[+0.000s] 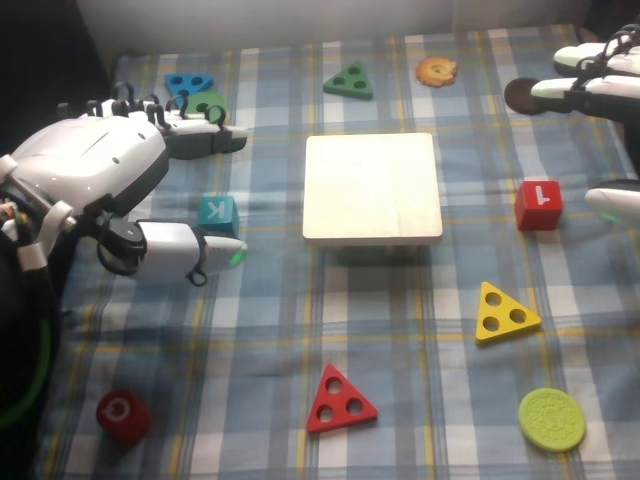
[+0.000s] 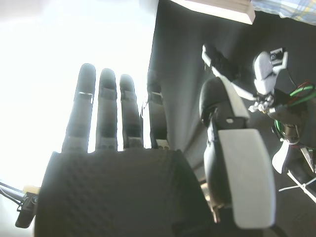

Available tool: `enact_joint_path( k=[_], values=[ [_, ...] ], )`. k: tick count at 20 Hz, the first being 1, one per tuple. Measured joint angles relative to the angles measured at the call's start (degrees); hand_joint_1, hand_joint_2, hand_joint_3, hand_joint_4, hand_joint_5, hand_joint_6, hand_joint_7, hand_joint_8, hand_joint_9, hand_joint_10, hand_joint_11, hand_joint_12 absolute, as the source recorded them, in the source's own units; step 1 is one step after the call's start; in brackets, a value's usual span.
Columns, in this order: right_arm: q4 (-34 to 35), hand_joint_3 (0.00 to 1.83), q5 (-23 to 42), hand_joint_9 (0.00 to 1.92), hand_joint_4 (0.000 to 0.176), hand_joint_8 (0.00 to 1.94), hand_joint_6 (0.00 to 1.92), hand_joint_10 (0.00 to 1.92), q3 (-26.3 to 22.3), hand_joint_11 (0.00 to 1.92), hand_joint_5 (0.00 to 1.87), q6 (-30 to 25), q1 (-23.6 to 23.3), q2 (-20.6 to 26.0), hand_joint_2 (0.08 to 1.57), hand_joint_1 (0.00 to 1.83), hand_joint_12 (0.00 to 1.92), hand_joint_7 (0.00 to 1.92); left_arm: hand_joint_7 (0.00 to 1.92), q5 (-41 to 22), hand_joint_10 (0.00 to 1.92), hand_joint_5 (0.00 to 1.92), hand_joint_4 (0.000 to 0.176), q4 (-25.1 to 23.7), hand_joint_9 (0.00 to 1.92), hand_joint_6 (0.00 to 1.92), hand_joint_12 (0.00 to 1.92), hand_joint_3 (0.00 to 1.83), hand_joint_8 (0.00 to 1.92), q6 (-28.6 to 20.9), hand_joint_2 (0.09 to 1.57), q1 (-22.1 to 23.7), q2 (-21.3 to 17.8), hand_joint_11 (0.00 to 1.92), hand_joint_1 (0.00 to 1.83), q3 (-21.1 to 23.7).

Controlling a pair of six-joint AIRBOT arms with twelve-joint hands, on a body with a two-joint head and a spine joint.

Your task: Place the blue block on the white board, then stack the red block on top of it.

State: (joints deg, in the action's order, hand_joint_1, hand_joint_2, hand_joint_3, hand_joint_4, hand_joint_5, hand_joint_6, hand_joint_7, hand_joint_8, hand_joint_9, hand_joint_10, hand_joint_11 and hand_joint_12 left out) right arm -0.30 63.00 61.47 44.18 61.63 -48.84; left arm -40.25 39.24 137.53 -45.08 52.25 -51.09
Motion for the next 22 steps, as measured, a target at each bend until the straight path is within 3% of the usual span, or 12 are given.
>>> enact_joint_path(
  k=[1,4,6,12,13,16,19,22],
  values=[
    [-0.2,0.0,-0.13,0.27,0.019,0.0,0.01,0.01,0.0,0.09,0.36,-0.02,-0.2,0.0,1.26,0.5,0.64,0.26,0.38,0.92,0.01,0.48,0.176,1.29,0.34,0.01,0.29,0.0,0.01,1.6,0.92,0.39,0.59,0.07,0.74,-1.05],
    [-0.37,0.0,-0.09,0.29,0.001,0.01,0.01,0.01,0.0,0.1,0.38,-0.07,-0.37,0.0,1.27,0.52,0.65,0.27,0.46,3.19,0.01,0.54,0.176,3.74,0.41,0.01,0.32,0.0,0.01,4.35,0.91,1.36,1.9,0.11,0.8,-2.91],
    [-0.59,0.01,-0.31,0.29,0.0,0.0,0.0,0.01,0.11,0.1,0.37,-0.17,-0.37,-0.02,1.28,0.51,0.65,0.28,0.49,4.02,0.01,0.59,0.17,4.46,0.43,0.01,0.34,0.0,0.0,4.98,0.91,1.36,2.27,0.11,0.85,-3.43],
    [-1.01,0.0,-0.66,0.32,0.011,0.0,0.0,0.0,0.37,0.09,0.37,-0.92,-0.37,-0.26,1.3,0.5,0.71,0.31,0.51,5.14,0.0,0.66,0.156,6.51,0.42,0.02,0.33,0.01,0.01,5.6,0.94,1.86,3.93,0.06,0.9,-5.46],
    [-1.2,0.0,-0.63,0.32,0.01,0.0,0.0,0.0,0.68,0.07,0.37,-1.27,-0.37,-0.37,1.3,0.49,0.75,0.32,0.5,5.25,0.0,0.67,0.161,6.91,0.42,0.02,0.33,0.01,0.0,5.6,0.94,1.99,4.02,0.06,0.9,-5.6],
    [-0.94,0.0,-0.76,0.33,0.024,0.0,0.0,0.0,0.72,0.08,0.36,-1.51,-0.37,-0.44,1.31,0.47,0.77,0.33,0.54,5.25,0.0,0.74,0.156,7.78,0.41,0.01,0.32,0.0,0.01,5.62,0.96,2.05,4.7,0.06,0.89,-6.29],
    [-1.09,0.0,-0.74,0.34,0.032,0.0,0.0,0.01,0.7,0.09,0.36,-1.68,-0.37,-0.46,1.32,0.46,0.79,0.33,0.55,5.57,0.0,0.83,0.143,8.2,0.41,0.02,0.31,0.01,0.0,5.6,0.98,2.29,5.11,0.05,0.91,-6.8],
    [-1.01,0.0,-0.76,0.35,0.027,0.0,0.0,0.01,0.7,0.09,0.36,-1.73,-0.37,-0.48,1.32,0.48,0.79,0.34,0.58,5.44,0.0,0.89,0.13,8.83,0.43,0.01,0.37,0.0,0.0,5.62,1.01,2.45,5.66,0.06,0.92,-7.45]
  ],
)
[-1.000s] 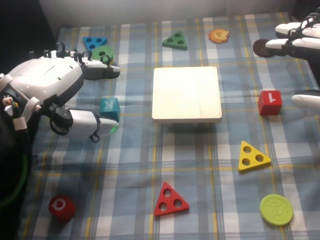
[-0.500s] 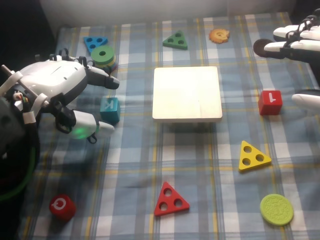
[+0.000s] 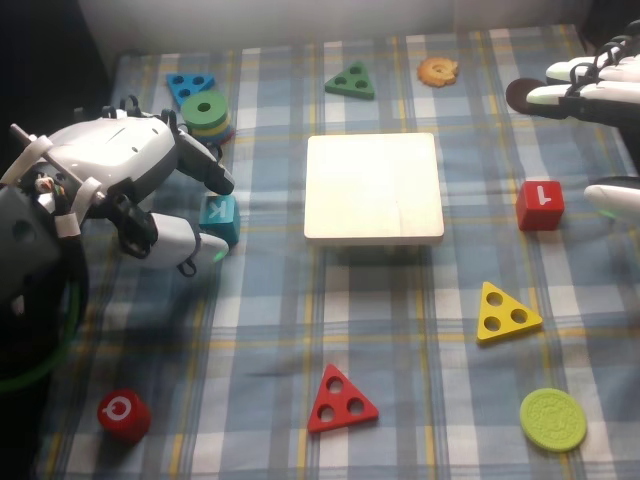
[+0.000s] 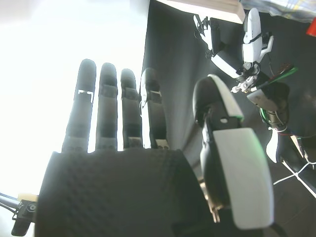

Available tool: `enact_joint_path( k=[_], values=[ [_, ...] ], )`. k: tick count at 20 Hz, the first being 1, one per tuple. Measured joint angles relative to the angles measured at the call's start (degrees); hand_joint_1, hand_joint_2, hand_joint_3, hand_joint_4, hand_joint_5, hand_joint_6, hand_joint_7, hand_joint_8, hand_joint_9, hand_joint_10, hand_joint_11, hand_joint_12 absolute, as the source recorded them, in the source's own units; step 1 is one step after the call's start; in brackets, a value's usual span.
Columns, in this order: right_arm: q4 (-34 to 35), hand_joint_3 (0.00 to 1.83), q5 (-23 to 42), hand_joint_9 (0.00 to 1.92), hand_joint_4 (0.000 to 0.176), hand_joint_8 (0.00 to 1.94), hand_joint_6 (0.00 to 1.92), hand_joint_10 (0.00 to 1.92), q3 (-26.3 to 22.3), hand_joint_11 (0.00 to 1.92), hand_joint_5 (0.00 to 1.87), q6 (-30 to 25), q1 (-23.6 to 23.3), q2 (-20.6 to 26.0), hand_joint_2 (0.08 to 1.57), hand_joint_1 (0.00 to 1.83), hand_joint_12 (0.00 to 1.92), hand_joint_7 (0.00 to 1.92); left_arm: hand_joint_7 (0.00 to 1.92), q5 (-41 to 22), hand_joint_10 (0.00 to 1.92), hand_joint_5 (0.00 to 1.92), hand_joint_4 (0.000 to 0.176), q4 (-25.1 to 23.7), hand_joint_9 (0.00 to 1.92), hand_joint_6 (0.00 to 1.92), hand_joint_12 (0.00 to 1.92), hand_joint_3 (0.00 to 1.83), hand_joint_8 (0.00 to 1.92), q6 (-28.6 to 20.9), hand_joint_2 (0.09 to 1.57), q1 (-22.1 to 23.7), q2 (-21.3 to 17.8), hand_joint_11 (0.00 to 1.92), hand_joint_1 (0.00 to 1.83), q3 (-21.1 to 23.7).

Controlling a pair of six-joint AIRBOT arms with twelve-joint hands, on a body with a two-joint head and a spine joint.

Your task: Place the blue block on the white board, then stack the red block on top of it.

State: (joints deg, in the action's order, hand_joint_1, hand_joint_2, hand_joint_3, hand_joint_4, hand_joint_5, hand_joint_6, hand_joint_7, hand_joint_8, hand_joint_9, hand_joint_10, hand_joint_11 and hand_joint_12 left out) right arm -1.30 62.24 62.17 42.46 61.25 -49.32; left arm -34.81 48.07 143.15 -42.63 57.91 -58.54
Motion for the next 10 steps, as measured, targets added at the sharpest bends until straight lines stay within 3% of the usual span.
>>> enact_joint_path(
  k=[1,2,3,5,7,10],
  values=[
    [-0.02,0.0,0.02,0.35,0.026,0.0,0.0,0.01,0.0,0.09,0.36,0.0,0.0,0.0,1.31,0.46,0.8,0.35,0.58,0.02,0.0,0.9,0.133,0.37,0.43,0.01,0.36,0.0,0.01,0.0,1.02,0.04,0.17,0.05,0.92,-0.04],
    [-0.04,0.0,0.0,0.36,0.026,0.0,0.0,0.01,0.0,0.09,0.36,0.0,0.0,0.0,1.31,0.44,0.8,0.35,0.6,0.09,0.0,1.01,0.167,0.42,0.44,0.71,0.43,0.0,0.0,0.0,1.11,0.04,0.24,0.04,1.01,-0.07],
    [-0.04,0.0,0.0,0.36,0.027,0.0,0.0,0.01,0.0,0.1,0.36,0.0,0.0,0.0,1.31,0.44,0.8,0.35,0.61,0.11,0.0,0.96,0.174,0.48,0.45,0.95,0.46,0.0,0.0,0.0,1.12,0.04,0.59,0.04,1.01,-0.39],
    [-0.07,0.0,0.02,0.36,0.034,0.0,0.0,0.01,0.0,0.1,0.36,-0.02,0.0,0.0,1.32,0.44,0.81,0.35,0.62,0.15,0.0,0.91,0.176,1.29,0.46,1.07,0.5,0.0,0.0,0.0,1.14,0.22,0.94,0.02,0.99,-0.9],
    [0.0,0.0,-0.02,0.36,0.027,0.0,0.0,0.01,0.0,0.09,0.36,-0.11,0.0,-0.11,1.32,0.44,0.81,0.35,0.64,0.17,0.01,0.91,0.176,2.1,0.49,1.08,0.55,0.0,0.0,-0.09,1.14,0.22,1.29,0.04,0.99,-1.4],
    [-0.02,0.0,-0.02,0.35,0.016,0.0,0.0,0.0,0.0,0.07,0.36,-0.22,0.04,-0.11,1.32,0.44,0.8,0.35,0.68,0.04,0.0,0.92,0.129,2.47,0.53,1.06,0.66,0.0,0.0,-0.13,1.14,0.39,1.29,0.03,1.02,-1.42]
  ],
)
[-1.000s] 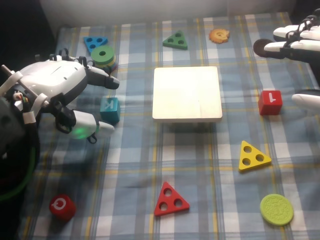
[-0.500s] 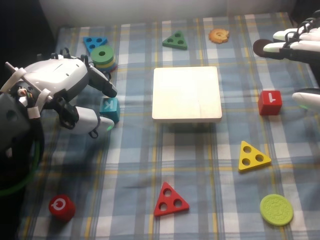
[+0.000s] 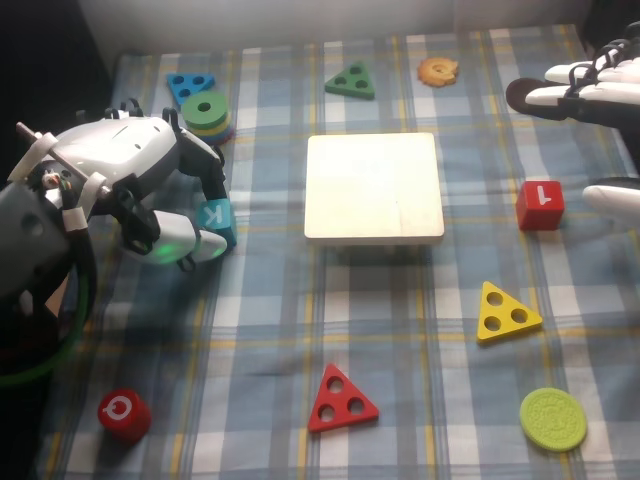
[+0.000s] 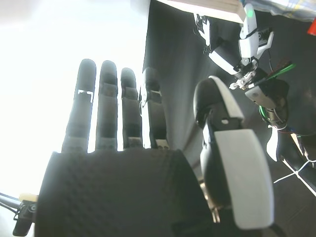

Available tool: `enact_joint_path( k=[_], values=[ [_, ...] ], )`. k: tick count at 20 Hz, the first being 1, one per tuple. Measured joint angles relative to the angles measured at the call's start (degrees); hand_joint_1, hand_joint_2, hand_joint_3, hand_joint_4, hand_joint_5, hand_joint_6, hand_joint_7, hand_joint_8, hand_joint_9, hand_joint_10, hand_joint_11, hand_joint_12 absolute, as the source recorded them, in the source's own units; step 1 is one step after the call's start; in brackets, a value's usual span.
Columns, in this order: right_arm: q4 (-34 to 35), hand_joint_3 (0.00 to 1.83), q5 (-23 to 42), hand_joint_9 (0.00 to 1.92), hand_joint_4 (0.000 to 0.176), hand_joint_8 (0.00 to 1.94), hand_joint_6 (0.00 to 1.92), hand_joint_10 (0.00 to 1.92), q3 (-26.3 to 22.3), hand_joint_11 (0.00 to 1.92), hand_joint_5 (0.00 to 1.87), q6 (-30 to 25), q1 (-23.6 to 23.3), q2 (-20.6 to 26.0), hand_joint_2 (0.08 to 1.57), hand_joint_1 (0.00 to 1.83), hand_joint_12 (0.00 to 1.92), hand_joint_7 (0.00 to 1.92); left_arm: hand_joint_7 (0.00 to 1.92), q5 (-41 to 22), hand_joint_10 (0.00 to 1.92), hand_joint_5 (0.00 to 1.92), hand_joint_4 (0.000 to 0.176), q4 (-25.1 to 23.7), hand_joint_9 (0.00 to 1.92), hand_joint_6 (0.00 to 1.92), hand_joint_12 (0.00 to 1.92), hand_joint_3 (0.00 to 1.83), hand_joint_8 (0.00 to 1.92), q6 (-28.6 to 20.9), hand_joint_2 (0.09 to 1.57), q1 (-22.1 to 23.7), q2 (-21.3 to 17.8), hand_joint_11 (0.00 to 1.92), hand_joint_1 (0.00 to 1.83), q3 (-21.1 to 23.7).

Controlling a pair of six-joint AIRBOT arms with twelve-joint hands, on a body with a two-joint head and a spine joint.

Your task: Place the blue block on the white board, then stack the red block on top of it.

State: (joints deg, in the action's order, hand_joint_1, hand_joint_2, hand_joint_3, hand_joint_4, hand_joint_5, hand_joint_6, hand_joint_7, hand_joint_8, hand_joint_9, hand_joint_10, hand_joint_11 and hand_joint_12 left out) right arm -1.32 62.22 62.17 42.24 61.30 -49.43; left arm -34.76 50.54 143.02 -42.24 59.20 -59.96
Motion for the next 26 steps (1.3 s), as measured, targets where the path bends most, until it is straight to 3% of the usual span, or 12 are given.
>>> enact_joint_path(
  k=[2,5,8,10,12,13,16,17,18,22,25,26],
  values=[
    [-0.04,0.0,0.04,0.36,0.016,0.0,0.0,0.01,0.0,0.08,0.36,-0.13,0.0,0.0,1.33,0.42,0.8,0.36,0.7,-1.07,0.0,0.92,0.117,-0.63,0.53,1.07,0.66,0.0,0.0,-1.68,1.14,0.5,-0.09,0.01,1.02,0.66],
    [0.02,0.0,0.04,0.37,0.016,0.0,0.0,0.01,0.0,0.09,0.37,-0.17,0.0,0.0,1.33,0.4,0.79,0.37,0.67,-2.54,0.0,0.94,0.032,-5.46,0.49,1.04,0.61,0.0,0.0,-6.93,1.14,1.16,-1.6,0.01,1.06,3.15],
    [0.0,0.0,0.04,0.37,0.013,0.0,0.0,0.0,0.0,0.11,0.37,-0.17,0.0,0.0,1.33,0.41,0.74,0.37,0.67,-5.09,0.0,0.96,0.078,-10.62,0.47,1.01,0.61,0.0,0.0,-10.62,1.13,2.36,-2.93,0.01,1.05,4.81],
    [0.0,0.0,0.04,0.37,0.028,0.0,0.0,0.0,0.0,0.12,0.36,-0.17,0.0,-0.02,1.33,0.42,0.74,0.36,0.64,-5.79,0.0,0.97,0.122,-14.08,0.44,0.98,0.55,0.0,0.0,-11.8,1.12,3.91,-2.99,0.01,1.04,5.11],
    [0.0,0.0,-0.04,0.36,0.027,0.0,0.0,0.0,0.17,0.12,0.36,-0.2,0.0,-0.13,1.33,0.45,0.74,0.35,0.64,-5.75,0.0,0.98,0.099,-16.81,0.44,0.97,0.55,0.0,0.0,-12.07,1.12,6.14,-1.4,0.02,1.05,4.98],
    [0.09,0.0,0.04,0.36,0.032,0.0,0.0,0.0,0.24,0.13,0.36,-0.2,0.0,-0.24,1.33,0.43,0.75,0.35,0.63,-5.07,0.0,0.99,0.108,-18.25,0.43,0.97,0.56,0.0,0.0,-12.11,1.11,7.28,-0.09,0.02,1.05,4.74],
    [-0.11,0.0,0.04,0.36,0.043,0.0,0.0,0.0,0.33,0.13,0.35,-0.2,0.0,-0.66,1.33,0.4,0.76,0.35,0.65,-1.36,0.0,1.05,0.076,-19.93,0.44,0.86,0.56,0.0,0.0,-12.2,1.08,9.55,3.82,0.0,1.08,2.16],
    [-0.26,0.0,-0.13,0.36,0.046,0.0,0.0,0.0,0.48,0.11,0.35,-0.2,0.0,-0.68,1.33,0.39,0.8,0.35,0.65,0.2,0.0,1.04,0.088,-19.74,0.44,0.87,0.55,0.0,0.0,-12.2,1.08,9.94,4.9,0.01,1.07,1.05],
    [-0.17,0.0,-0.15,0.36,0.053,0.0,0.0,0.0,0.66,0.1,0.35,-0.22,-0.02,-0.72,1.33,0.4,0.81,0.35,0.63,1.46,0.0,1.04,0.076,-19.5,0.44,0.88,0.55,0.0,0.0,-12.09,1.09,10.32,6.01,0.02,1.08,-0.28],
    [-0.96,0.0,0.02,0.37,0.048,0.0,0.0,0.0,0.7,0.11,0.35,-0.24,-0.09,-0.85,1.33,0.44,0.82,0.36,0.63,4.15,0.0,0.96,0.124,-18.75,0.44,1.01,0.57,0.0,0.0,-12.04,1.12,10.88,8.15,0.02,1.03,-2.19],
    [-0.98,0.0,0.07,0.38,0.068,0.0,0.0,0.0,0.7,0.09,0.34,-0.24,-0.55,-0.85,1.33,0.45,0.88,0.36,0.63,5.73,0.0,0.95,0.127,-18.29,0.44,1.01,0.57,0.0,0.0,-12.13,1.12,10.88,8.46,0.02,1.03,-2.78],
    [-0.96,0.0,0.04,0.37,0.052,0.0,0.0,0.0,0.7,0.08,0.35,-0.24,-0.55,-0.85,1.33,0.45,0.87,0.36,0.63,5.9,0.0,0.96,0.116,-17.97,0.44,1.0,0.57,0.0,0.0,-12.09,1.12,10.88,8.46,0.02,1.04,-3.02]
  ],
)
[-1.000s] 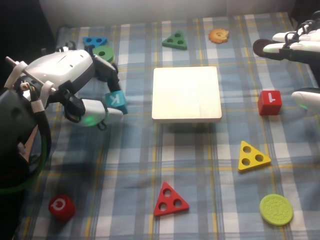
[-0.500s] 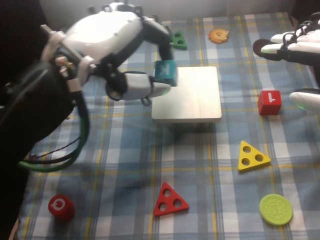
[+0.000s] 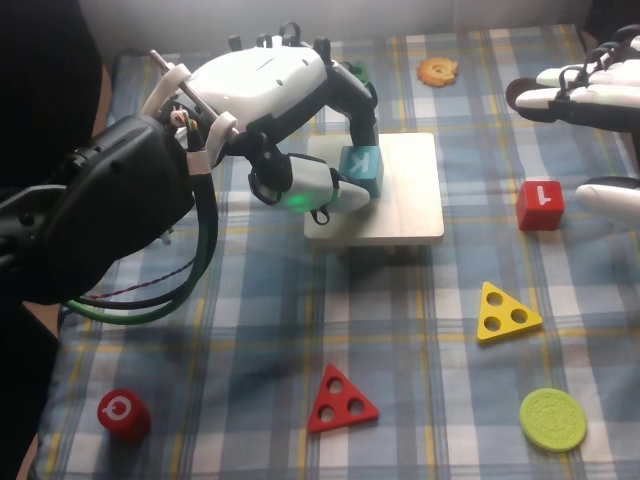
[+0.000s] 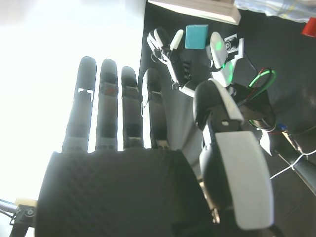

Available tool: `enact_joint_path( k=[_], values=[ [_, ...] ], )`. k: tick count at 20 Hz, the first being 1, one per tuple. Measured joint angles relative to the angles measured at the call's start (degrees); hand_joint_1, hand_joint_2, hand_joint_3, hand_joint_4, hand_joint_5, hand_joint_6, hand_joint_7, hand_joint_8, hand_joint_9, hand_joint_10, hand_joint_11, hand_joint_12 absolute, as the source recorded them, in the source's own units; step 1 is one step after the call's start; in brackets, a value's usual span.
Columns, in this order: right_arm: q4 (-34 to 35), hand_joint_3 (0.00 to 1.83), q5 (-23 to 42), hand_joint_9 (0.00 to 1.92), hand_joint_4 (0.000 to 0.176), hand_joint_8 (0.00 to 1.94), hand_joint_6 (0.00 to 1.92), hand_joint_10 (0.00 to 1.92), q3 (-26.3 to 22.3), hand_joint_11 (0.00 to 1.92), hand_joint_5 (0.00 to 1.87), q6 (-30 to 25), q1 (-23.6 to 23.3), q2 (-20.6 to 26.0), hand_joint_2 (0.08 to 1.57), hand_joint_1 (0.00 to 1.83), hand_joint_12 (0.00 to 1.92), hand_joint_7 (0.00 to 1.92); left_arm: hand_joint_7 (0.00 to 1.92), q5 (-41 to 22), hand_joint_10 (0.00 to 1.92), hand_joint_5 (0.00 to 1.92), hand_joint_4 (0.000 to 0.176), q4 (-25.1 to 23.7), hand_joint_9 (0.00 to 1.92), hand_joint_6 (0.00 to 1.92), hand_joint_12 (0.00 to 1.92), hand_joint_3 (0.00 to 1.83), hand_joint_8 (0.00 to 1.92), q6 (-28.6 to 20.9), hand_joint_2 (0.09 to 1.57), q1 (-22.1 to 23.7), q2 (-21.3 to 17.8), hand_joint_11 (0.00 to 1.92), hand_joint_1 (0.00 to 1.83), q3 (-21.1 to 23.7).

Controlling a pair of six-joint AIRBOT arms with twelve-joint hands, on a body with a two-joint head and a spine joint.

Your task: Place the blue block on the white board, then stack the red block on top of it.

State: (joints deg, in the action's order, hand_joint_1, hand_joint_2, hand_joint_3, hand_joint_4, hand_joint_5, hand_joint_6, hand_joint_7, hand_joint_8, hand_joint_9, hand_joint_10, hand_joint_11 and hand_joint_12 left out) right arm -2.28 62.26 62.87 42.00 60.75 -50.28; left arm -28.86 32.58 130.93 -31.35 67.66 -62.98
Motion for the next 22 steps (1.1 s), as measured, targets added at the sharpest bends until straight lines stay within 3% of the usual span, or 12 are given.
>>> enact_joint_path(
  k=[1,2,3,4,5,9,10,11,12,13,20,22],
  values=[
    [-0.11,0.0,0.0,0.37,0.047,0.0,0.0,0.0,0.0,0.07,0.35,-0.02,0.0,0.0,1.33,0.45,0.87,0.36,0.62,0.0,0.0,0.96,0.145,0.26,0.45,1.0,0.57,0.0,0.0,0.02,1.12,0.0,0.0,0.03,1.03,-0.22],
    [-0.11,0.0,-0.04,0.36,0.059,0.0,0.0,0.0,0.0,0.07,0.34,0.0,0.0,-0.07,1.33,0.46,0.87,0.35,0.61,0.13,0.0,0.96,0.17,0.5,0.45,1.0,0.57,0.0,0.0,0.04,1.12,0.0,0.09,0.04,1.02,-0.5],
    [-0.09,0.0,-0.02,0.37,0.065,0.0,0.0,0.0,0.0,0.08,0.34,-0.02,0.0,-0.09,1.33,0.46,0.88,0.35,0.61,0.13,0.0,0.96,0.175,0.81,0.45,1.0,0.57,0.0,0.0,0.13,1.12,0.0,0.24,0.05,1.01,-0.59],
    [-0.11,0.0,-0.02,0.38,0.058,0.0,0.0,0.01,0.0,0.08,0.34,-0.02,0.0,-0.09,1.33,0.46,0.88,0.36,0.6,0.2,0.0,0.95,0.176,0.83,0.45,1.01,0.57,0.0,0.0,0.11,1.12,0.0,0.37,0.04,1.01,-0.61],
    [-0.09,0.0,-0.02,0.38,0.068,0.0,0.0,0.0,0.0,0.08,0.34,-0.02,0.0,-0.09,1.33,0.48,0.87,0.36,0.59,0.26,0.0,0.93,0.176,0.87,0.44,1.04,0.57,0.0,0.0,0.09,1.13,0.0,0.81,0.02,1.0,-0.83],
    [-0.09,0.0,-0.07,0.39,0.072,0.0,0.0,0.01,0.13,0.09,0.33,-0.04,0.0,-0.09,1.34,0.47,0.87,0.36,0.57,0.57,0.0,0.93,0.176,0.83,0.44,1.04,0.58,0.0,0.0,0.07,1.13,0.0,0.83,0.03,1.0,-0.83],
    [-0.09,0.0,-0.02,0.39,0.065,0.0,0.0,0.01,0.24,0.1,0.34,-0.11,0.0,-0.11,1.33,0.47,0.87,0.37,0.57,0.57,0.0,0.93,0.176,0.85,0.44,1.05,0.58,0.0,0.0,0.07,1.13,0.0,0.83,0.02,1.0,-0.83],
    [-0.09,0.0,-0.02,0.4,0.058,0.0,0.0,0.0,0.24,0.11,0.35,-0.15,0.0,-0.11,1.33,0.47,0.84,0.37,0.56,0.57,0.0,0.83,0.14,0.83,0.43,0.4,0.59,0.0,0.0,0.07,1.05,0.0,0.83,0.01,0.97,-0.83],
    [-0.11,0.0,-0.02,0.39,0.06,0.0,0.0,0.0,0.24,0.11,0.35,-0.15,0.0,-0.11,1.33,0.48,0.83,0.36,0.56,0.59,0.0,0.86,0.134,0.83,0.43,0.13,0.6,0.0,0.0,0.09,1.03,-0.02,0.83,0.01,0.96,-0.83],
    [-0.09,0.0,-0.04,0.39,0.058,0.0,0.0,0.0,0.24,0.1,0.35,-0.15,0.0,-0.11,1.33,0.49,0.82,0.36,0.56,0.57,0.0,0.87,0.129,0.87,0.43,0.04,0.61,0.0,0.0,0.09,1.02,-0.02,1.01,0.01,0.96,-0.83],
    [-0.11,0.0,-0.07,0.37,0.064,0.0,0.0,0.0,0.37,0.1,0.35,-0.2,0.0,-0.52,1.33,0.48,0.81,0.35,0.55,0.55,0.0,0.78,0.141,0.92,0.43,0.0,0.62,0.0,0.0,0.04,1.0,-0.39,1.16,0.0,0.94,-0.63],
    [-0.42,0.0,-0.76,0.33,0.105,0.0,0.0,0.0,0.72,0.03,0.31,-0.22,-0.24,-0.79,1.28,0.45,0.88,0.31,0.39,-1.95,0.0,0.41,0.161,-0.17,0.33,0.0,0.55,0.0,0.0,-3.91,0.96,-1.31,-0.07,0.0,0.9,1.16]
  ],
)
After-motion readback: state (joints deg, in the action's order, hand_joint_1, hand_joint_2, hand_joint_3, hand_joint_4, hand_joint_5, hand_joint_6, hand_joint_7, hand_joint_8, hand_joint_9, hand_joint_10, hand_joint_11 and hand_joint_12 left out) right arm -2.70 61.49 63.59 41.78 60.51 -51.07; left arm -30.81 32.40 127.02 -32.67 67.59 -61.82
